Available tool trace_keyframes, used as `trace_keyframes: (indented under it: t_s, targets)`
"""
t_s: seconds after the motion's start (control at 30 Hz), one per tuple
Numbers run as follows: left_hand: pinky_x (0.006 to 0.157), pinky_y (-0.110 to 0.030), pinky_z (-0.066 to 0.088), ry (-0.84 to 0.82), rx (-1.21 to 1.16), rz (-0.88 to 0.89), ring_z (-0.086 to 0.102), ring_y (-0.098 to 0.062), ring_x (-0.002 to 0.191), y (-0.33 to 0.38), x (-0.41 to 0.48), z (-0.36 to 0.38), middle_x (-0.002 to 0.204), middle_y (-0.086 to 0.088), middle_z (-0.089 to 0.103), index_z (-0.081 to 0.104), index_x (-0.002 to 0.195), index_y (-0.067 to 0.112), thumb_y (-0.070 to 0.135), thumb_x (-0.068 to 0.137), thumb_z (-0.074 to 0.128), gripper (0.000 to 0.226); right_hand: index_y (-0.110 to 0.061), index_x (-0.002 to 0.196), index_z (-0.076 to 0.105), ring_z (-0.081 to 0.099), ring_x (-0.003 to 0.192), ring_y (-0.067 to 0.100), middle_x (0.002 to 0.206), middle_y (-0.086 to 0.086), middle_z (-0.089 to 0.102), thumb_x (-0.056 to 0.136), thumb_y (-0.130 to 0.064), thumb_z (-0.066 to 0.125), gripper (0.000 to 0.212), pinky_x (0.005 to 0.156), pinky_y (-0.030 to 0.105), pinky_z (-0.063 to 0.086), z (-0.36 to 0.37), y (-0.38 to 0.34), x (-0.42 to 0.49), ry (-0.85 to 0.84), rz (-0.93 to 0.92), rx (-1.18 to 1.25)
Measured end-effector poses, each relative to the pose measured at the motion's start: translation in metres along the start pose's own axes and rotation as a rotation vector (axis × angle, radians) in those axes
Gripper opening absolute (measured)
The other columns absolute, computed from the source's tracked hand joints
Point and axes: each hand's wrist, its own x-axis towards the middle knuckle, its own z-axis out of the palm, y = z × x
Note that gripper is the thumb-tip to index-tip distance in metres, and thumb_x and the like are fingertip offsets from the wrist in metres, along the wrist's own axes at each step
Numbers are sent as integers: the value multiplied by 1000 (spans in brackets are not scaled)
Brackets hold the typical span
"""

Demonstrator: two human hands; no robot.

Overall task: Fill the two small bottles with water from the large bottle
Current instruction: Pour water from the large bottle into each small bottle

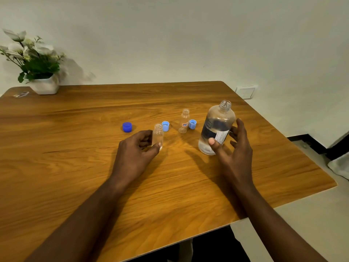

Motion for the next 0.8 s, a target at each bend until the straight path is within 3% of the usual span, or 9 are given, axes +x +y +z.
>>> trace_keyframes:
  t_s: [0.13, 0.27, 0.4, 0.5, 0.63, 0.8]
  targets:
    - [82, -21, 52, 71, 42, -26, 62, 3, 90, -3, 4, -6, 98, 15, 65, 65, 117, 17, 21, 79, 75, 40, -23, 150, 27, 48, 128, 14, 145, -1, 47, 77, -65, 56, 90, 92, 26, 46, 0, 0, -2, 16, -1, 20]
    - [84, -31, 55, 154, 74, -64, 66, -6, 92, -12, 10, -12, 104, 6, 71, 66, 117, 16, 25, 79, 75, 40, -18, 145, 37, 49, 125, 14, 139, 2, 50, 83, -58, 53, 76, 93, 30, 45, 1, -3, -2, 81, -64, -12]
    - [84, -37, 56, 208, 99, -95, 68, -9, 87, -16, 13, -13, 99, 2, 73, 68, 112, 14, 22, 78, 74, 35, -11, 135, 47, 53, 109, 16, 118, 6, 56, 86, -48, 53, 61, 83, 23, 44, -2, -8, -7, 189, -140, -56]
    - [84, -36, 55, 210, 116, -103, 68, -10, 87, -15, 12, -13, 98, 2, 73, 69, 110, 15, 20, 78, 73, 33, -8, 121, 55, 52, 93, 16, 100, 2, 55, 87, -38, 56, 46, 74, 29, 44, -3, -12, -11, 239, -217, -75]
    - [85, -34, 54, 206, 137, -99, 67, -10, 87, -13, 10, -12, 95, 7, 70, 69, 109, 15, 19, 79, 73, 31, -3, 102, 61, 50, 81, 15, 88, 4, 56, 86, -26, 58, 28, 64, 30, 43, -2, -19, -24, 189, -345, -109]
    - [86, -30, 51, 227, 181, -109, 66, -14, 95, -12, 8, -13, 103, 0, 72, 68, 111, 15, 22, 80, 72, 33, -5, 91, 65, 47, 74, 3, 82, -1, 58, 86, -23, 59, 19, 61, 16, 38, 12, -35, -42, 40, -405, -117]
